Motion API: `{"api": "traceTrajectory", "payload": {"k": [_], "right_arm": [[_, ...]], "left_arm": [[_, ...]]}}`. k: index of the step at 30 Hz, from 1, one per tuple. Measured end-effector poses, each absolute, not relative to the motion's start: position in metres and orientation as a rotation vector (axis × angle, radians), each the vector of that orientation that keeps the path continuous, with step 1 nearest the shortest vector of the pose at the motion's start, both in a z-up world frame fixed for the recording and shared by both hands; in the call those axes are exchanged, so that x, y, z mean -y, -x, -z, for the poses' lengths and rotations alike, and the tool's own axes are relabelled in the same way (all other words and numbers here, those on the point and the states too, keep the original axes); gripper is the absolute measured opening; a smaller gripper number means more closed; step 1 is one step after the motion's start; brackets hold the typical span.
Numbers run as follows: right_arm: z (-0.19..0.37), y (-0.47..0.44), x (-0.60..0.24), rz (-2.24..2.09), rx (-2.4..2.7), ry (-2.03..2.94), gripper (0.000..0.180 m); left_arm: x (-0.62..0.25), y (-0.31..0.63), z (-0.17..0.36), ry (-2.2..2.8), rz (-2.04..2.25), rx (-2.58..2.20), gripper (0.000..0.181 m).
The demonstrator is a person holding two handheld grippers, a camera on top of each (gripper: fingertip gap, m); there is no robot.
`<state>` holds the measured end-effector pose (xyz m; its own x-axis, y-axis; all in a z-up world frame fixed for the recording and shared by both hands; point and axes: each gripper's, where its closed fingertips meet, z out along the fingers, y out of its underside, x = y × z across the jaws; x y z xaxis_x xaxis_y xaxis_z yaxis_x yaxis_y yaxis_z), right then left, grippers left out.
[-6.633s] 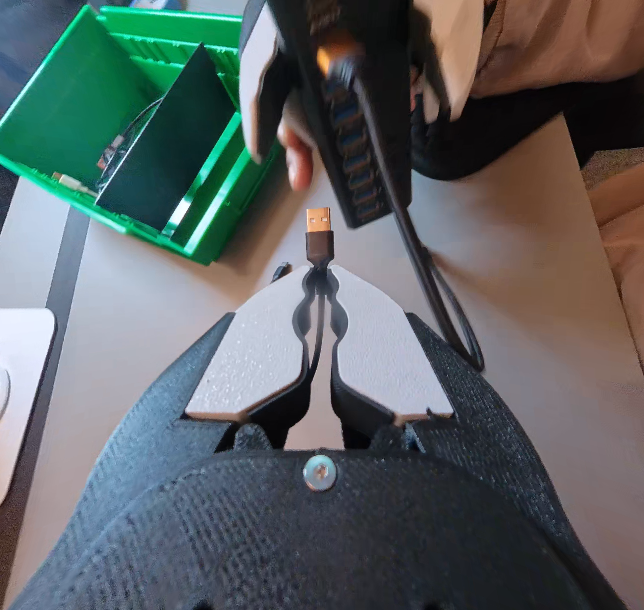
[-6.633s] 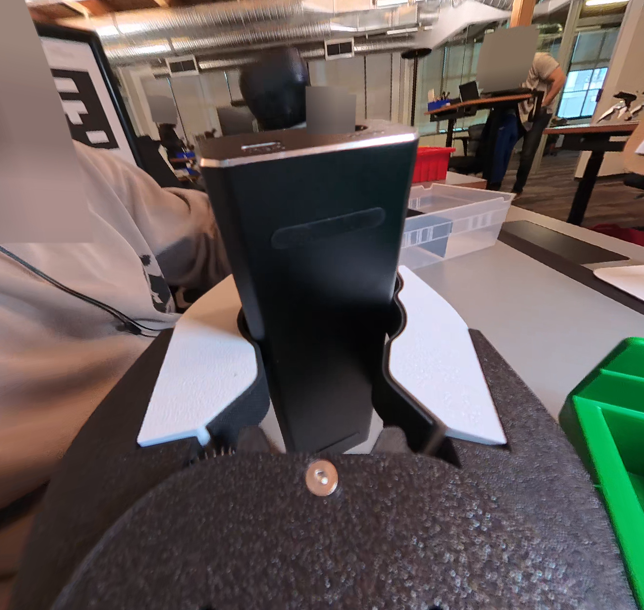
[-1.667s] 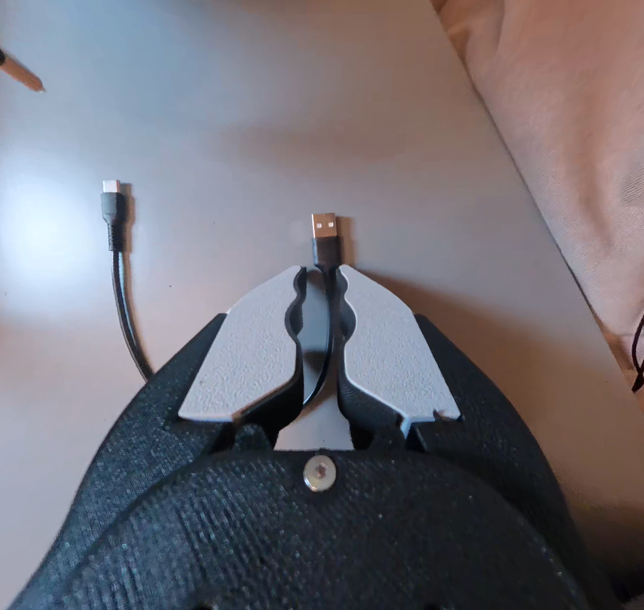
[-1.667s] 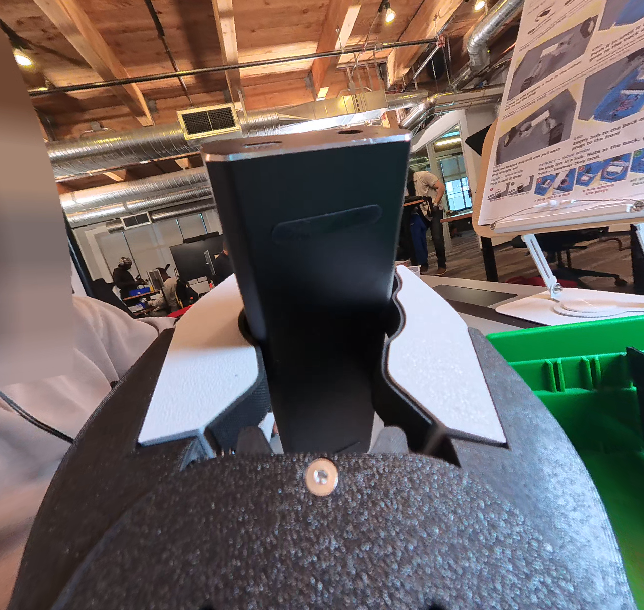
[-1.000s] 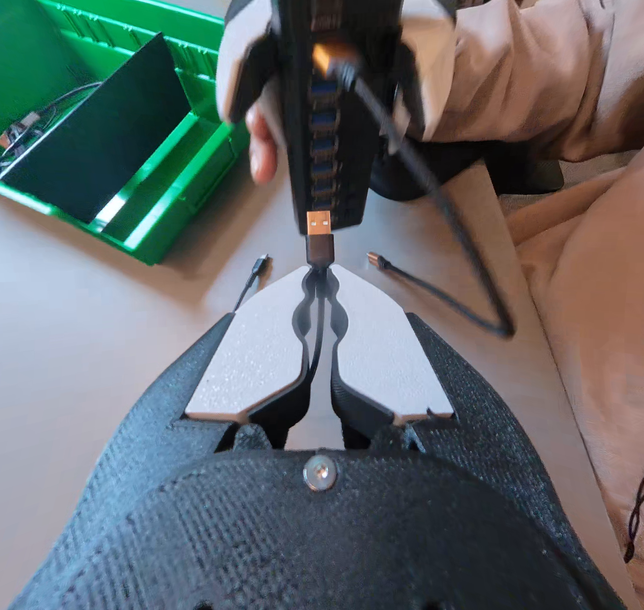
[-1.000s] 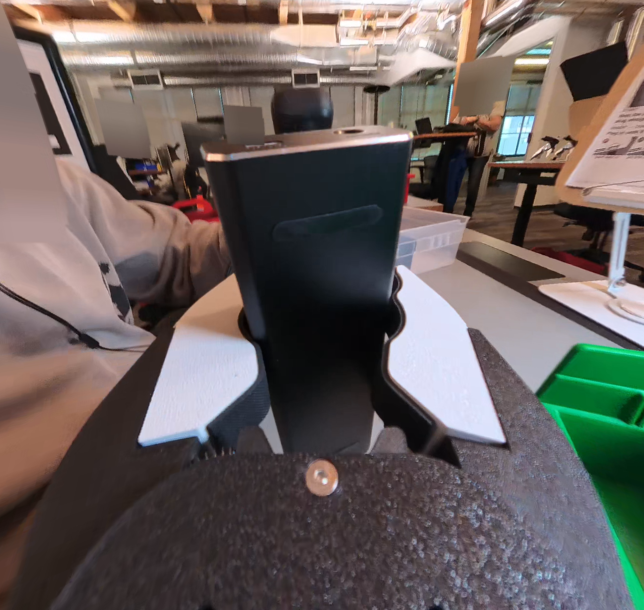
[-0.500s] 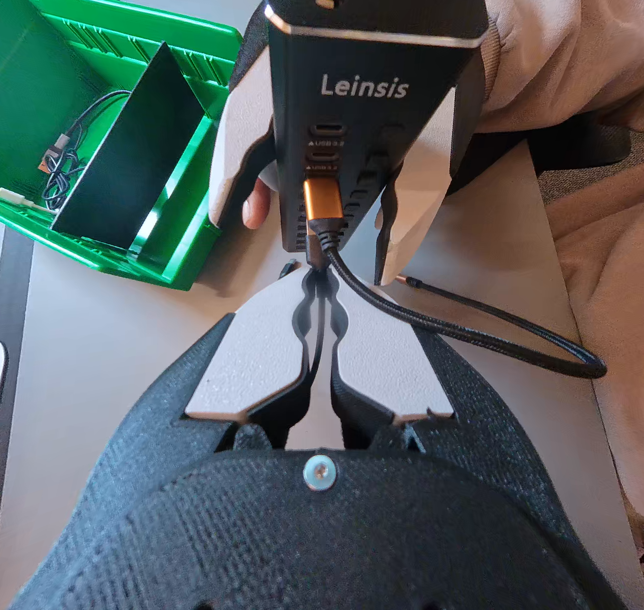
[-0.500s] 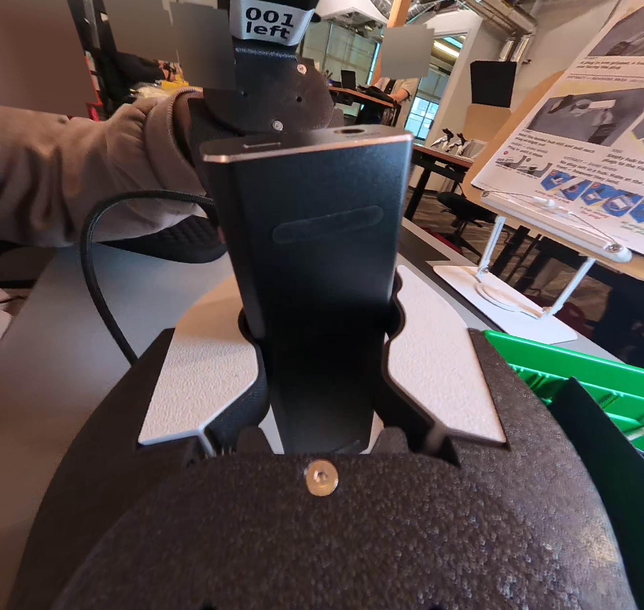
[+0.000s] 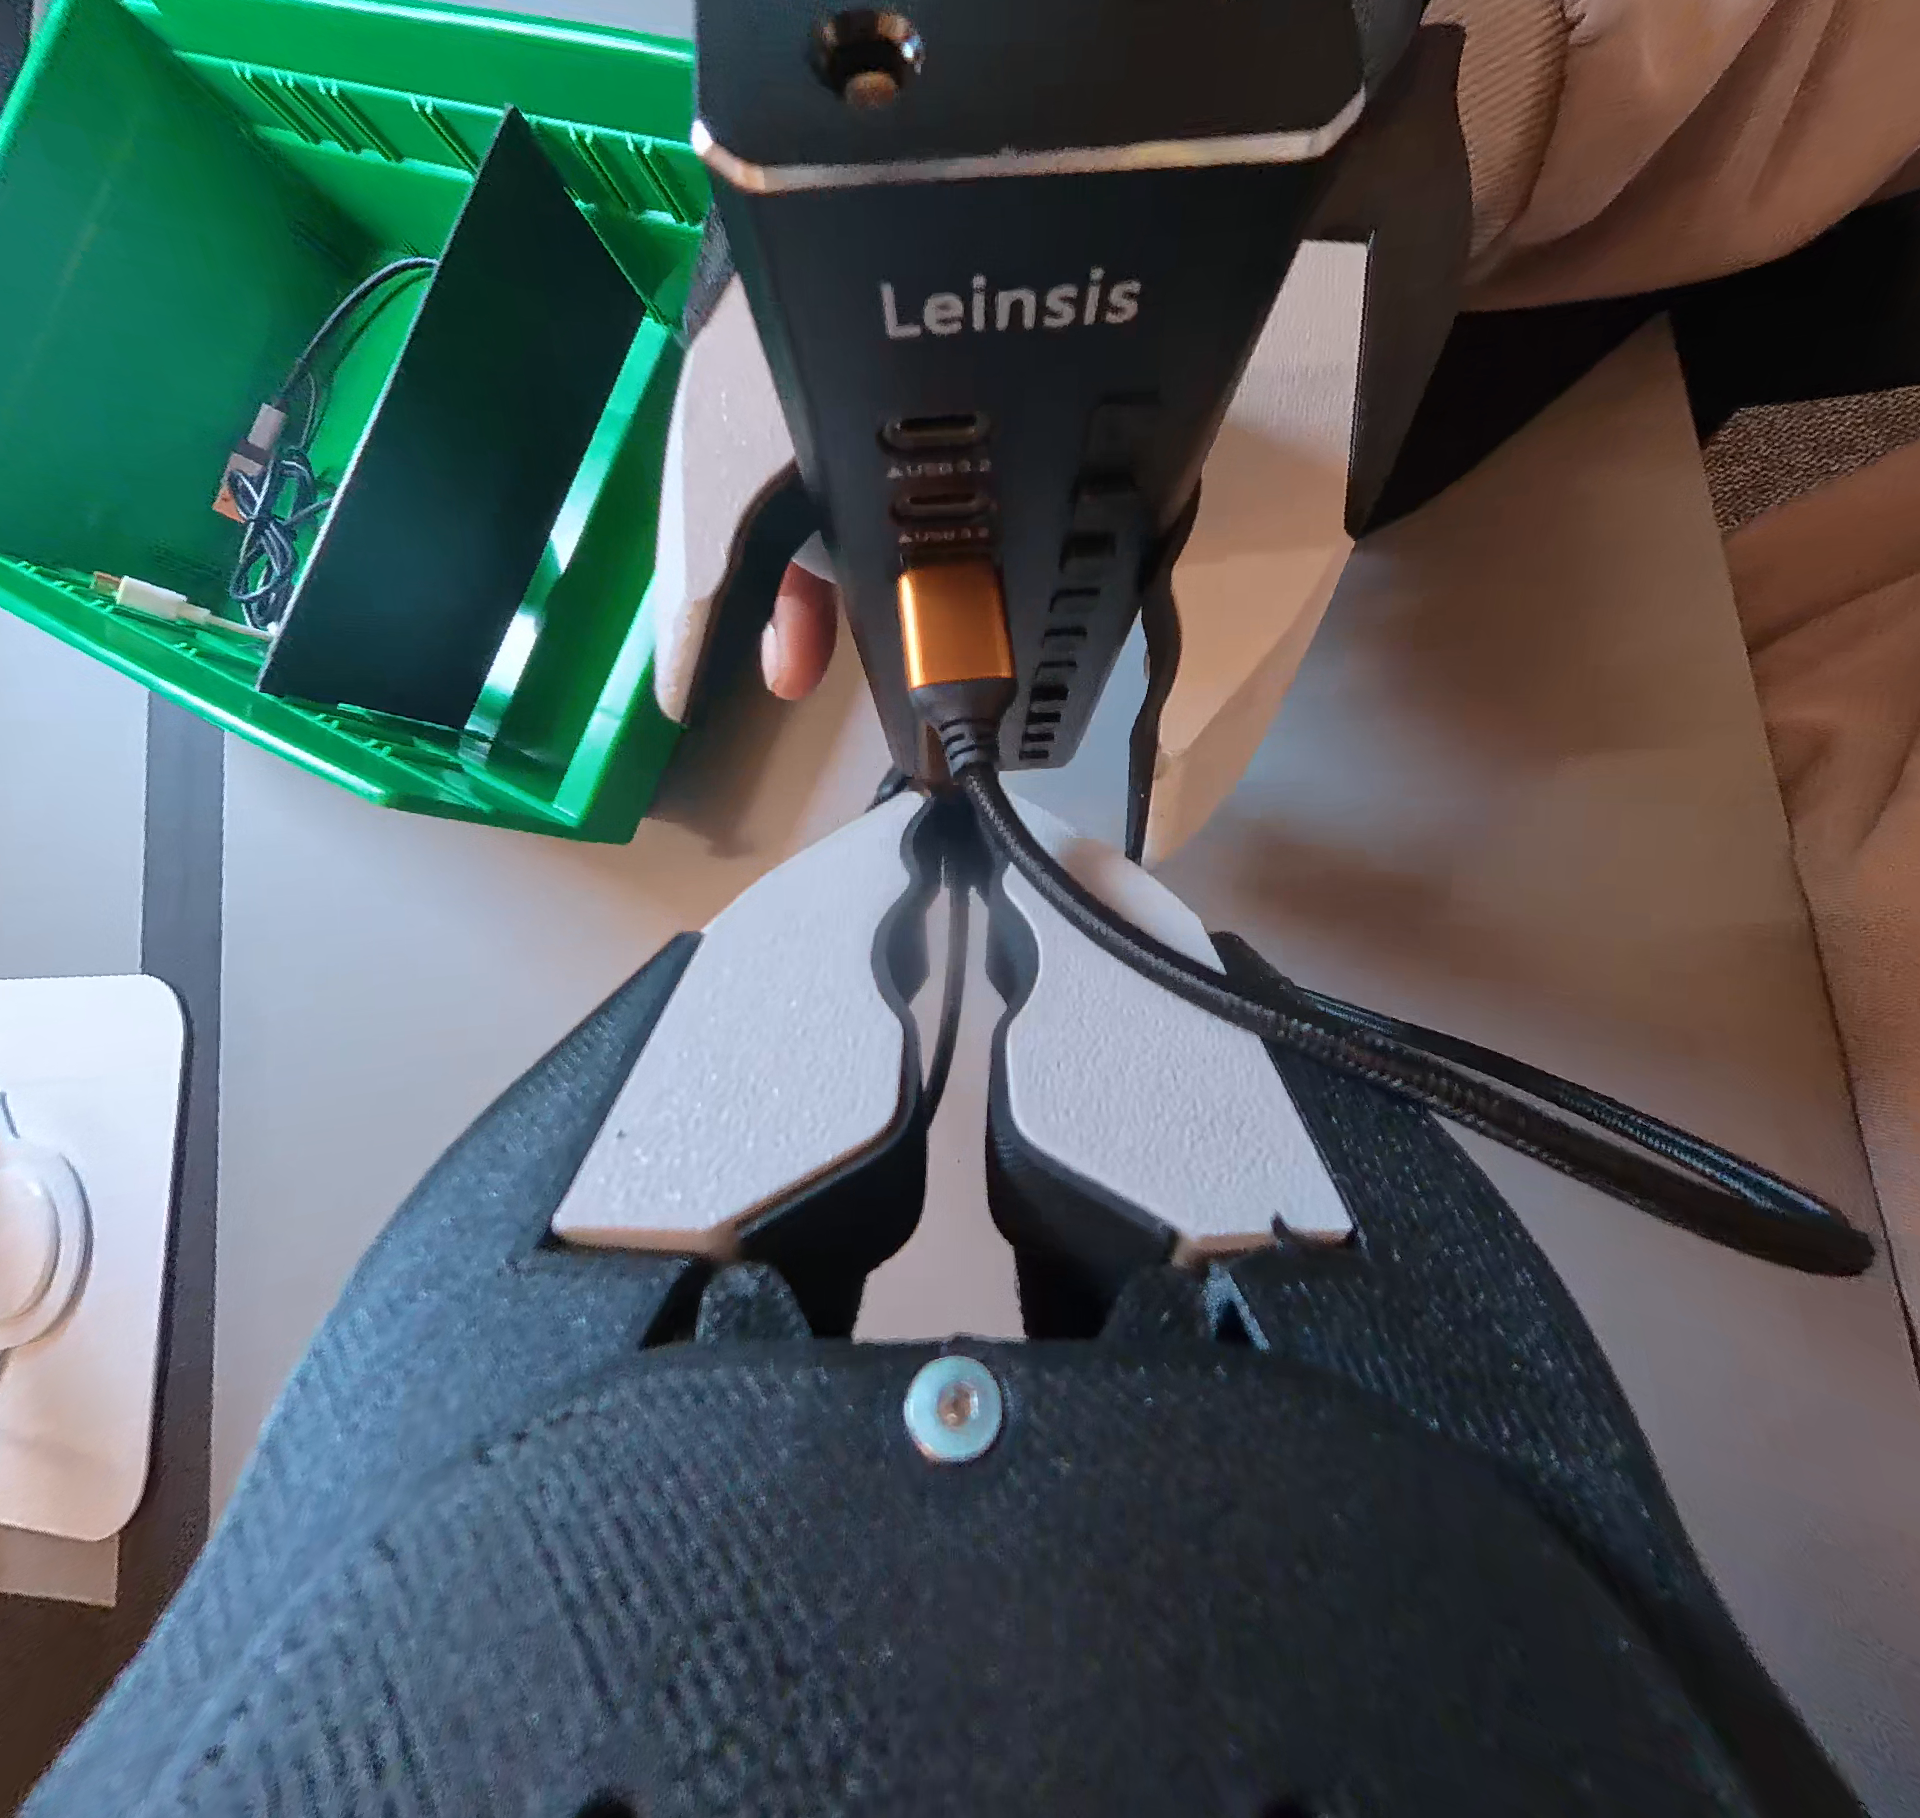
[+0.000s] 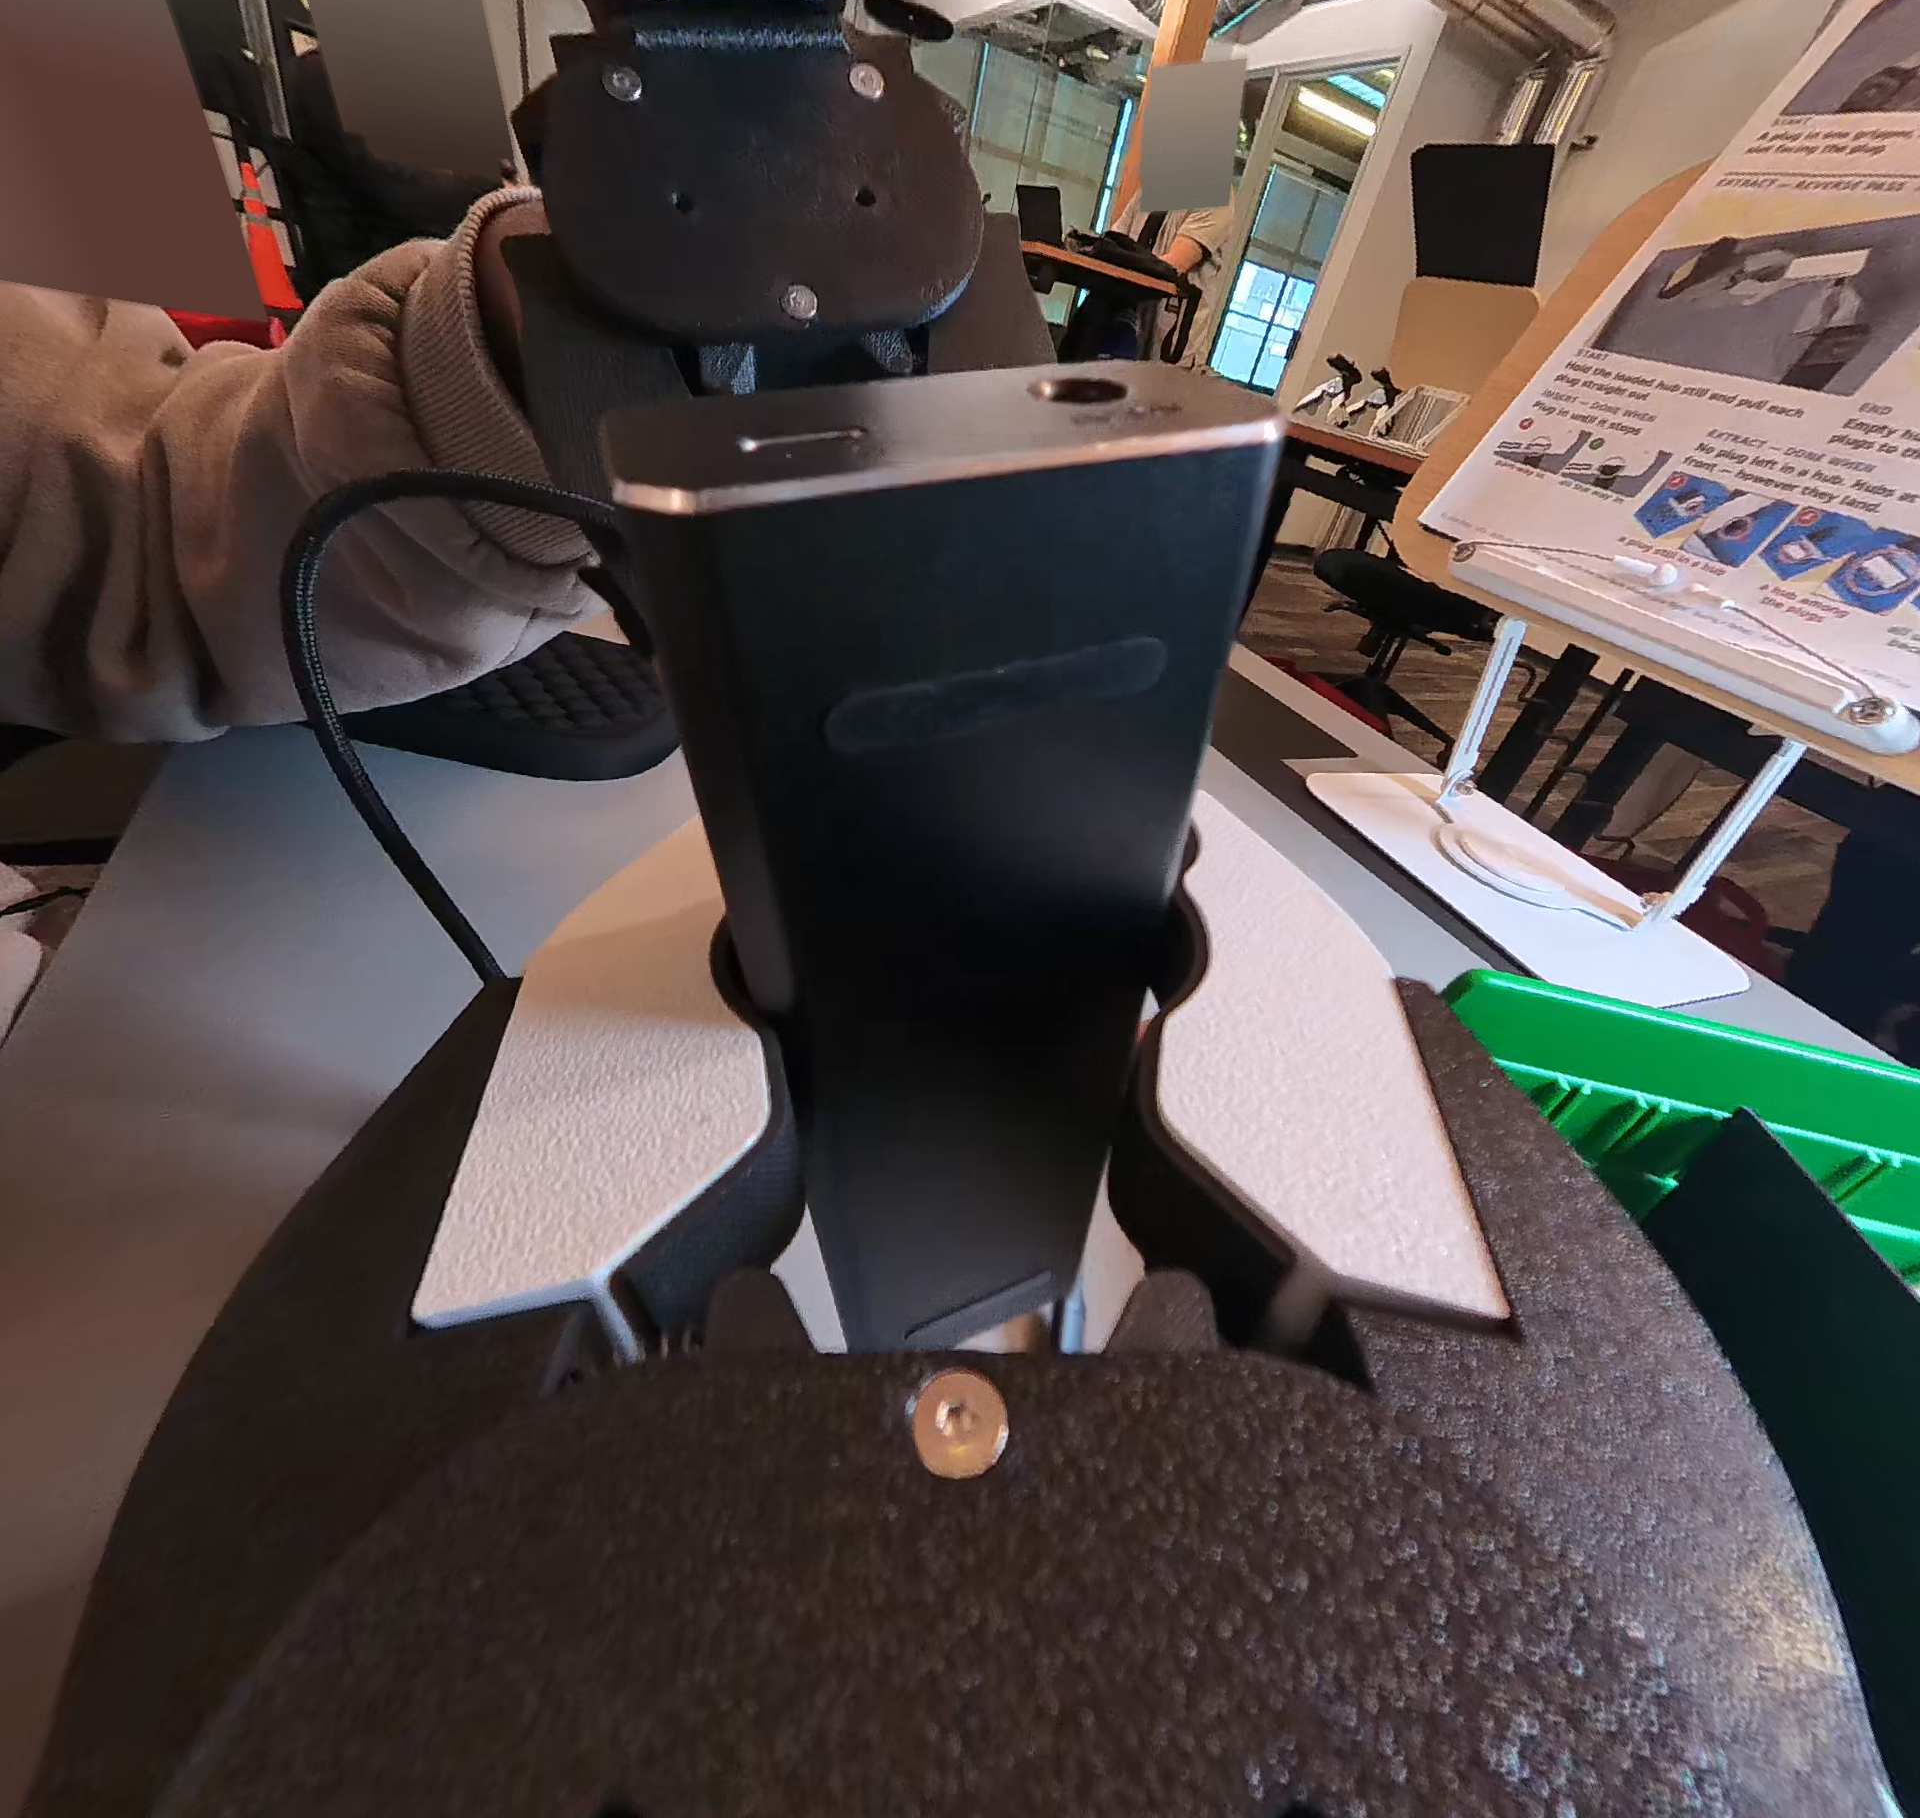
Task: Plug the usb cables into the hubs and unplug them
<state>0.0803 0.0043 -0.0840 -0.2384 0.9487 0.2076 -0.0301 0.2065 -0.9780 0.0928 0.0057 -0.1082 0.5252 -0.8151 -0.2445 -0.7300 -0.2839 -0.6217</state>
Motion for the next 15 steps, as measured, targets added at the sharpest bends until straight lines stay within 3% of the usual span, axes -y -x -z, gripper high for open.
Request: {"api": "traceTrajectory", "payload": {"k": [15], "right_arm": [[0.076,-0.087,-0.006,-1.377,1.396,0.957,0.074]], "left_arm": [[-0.009,-0.106,0.093,1.899,0.302,-1.194,0.006]]}}
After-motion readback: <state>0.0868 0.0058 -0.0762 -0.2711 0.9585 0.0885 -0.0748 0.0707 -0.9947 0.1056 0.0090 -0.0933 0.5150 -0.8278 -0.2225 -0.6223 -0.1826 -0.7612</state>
